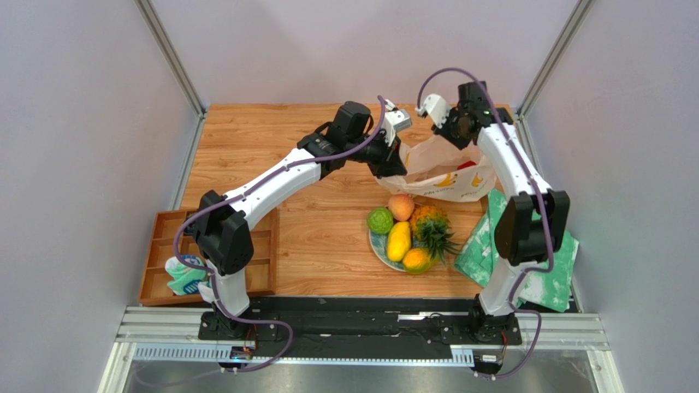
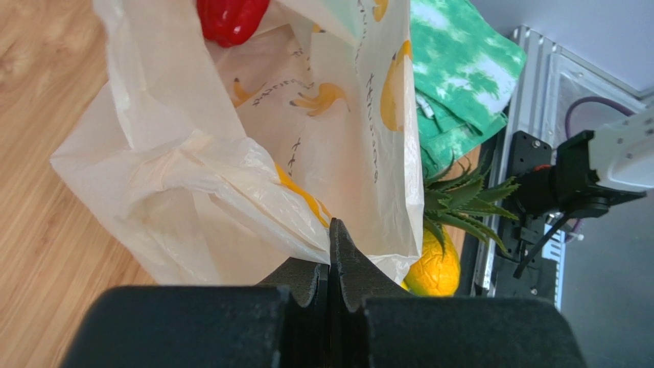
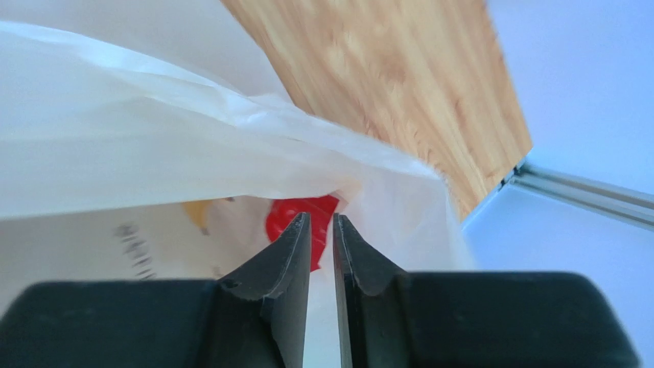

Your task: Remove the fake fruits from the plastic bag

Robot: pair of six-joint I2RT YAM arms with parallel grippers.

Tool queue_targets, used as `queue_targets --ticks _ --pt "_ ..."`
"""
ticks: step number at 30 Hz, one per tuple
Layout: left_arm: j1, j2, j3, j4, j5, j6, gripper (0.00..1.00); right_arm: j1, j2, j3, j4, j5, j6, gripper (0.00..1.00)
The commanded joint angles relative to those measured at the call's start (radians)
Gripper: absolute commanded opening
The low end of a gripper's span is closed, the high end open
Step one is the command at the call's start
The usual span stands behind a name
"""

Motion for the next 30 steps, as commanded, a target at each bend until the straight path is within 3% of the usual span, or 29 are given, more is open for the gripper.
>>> queue_targets --ticks 1,4,7,9,12,15,17,20,21,25,26,30 --pt "-0.008 -0.012 0.069 0.005 -0.098 0.029 0.0 -0.023 -0.141 0.037 -0.209 -0.306 0.228 0.21" --pt "-0.007 0.002 0.087 0.005 -0.172 0.026 0.0 -0.032 -0.193 0.007 -0.257 -0.406 0.283 0.21" --pt "-0.007 0.005 0.098 0.005 -0.174 0.021 0.0 -0.031 -0.228 -0.048 -0.234 -0.408 0.305 0.24" --pt "-0.007 -0.001 0.089 0.007 -0.171 0.012 0.0 -0.031 -0.239 -0.131 -0.157 -0.341 0.314 0.28" --pt "-0.007 -0.044 0.026 0.066 -0.181 0.012 0.0 -0.031 -0.229 -0.245 -0.075 -0.042 0.334 0.32" --pt "-0.005 -0.036 0.064 0.094 -0.253 0.082 0.0 -0.034 -0.183 -0.234 -0.143 0.06 0.368 0.34" --pt "0.015 0.022 0.163 0.108 -0.276 0.101 0.0 -0.037 -0.148 -0.19 -0.127 0.065 0.37 0.36" --pt "0.051 0.12 0.362 0.096 -0.293 0.108 0.0 -0.04 -0.037 0.033 -0.096 0.181 0.371 0.38" --pt "0.061 0.142 0.412 0.099 -0.305 0.102 0.0 -0.058 0.083 0.224 -0.163 0.243 0.371 0.38" --pt "0.088 0.229 0.594 0.19 -0.336 0.113 0.0 -0.161 0.302 0.627 -0.395 0.273 0.469 0.35" --pt "0.09 0.246 0.659 0.2 -0.326 0.113 0.0 -0.19 0.296 0.634 -0.41 0.266 0.501 0.35" --pt "0.091 0.271 0.731 0.224 -0.261 0.061 0.0 -0.209 0.051 0.394 -0.337 0.257 0.506 0.34"
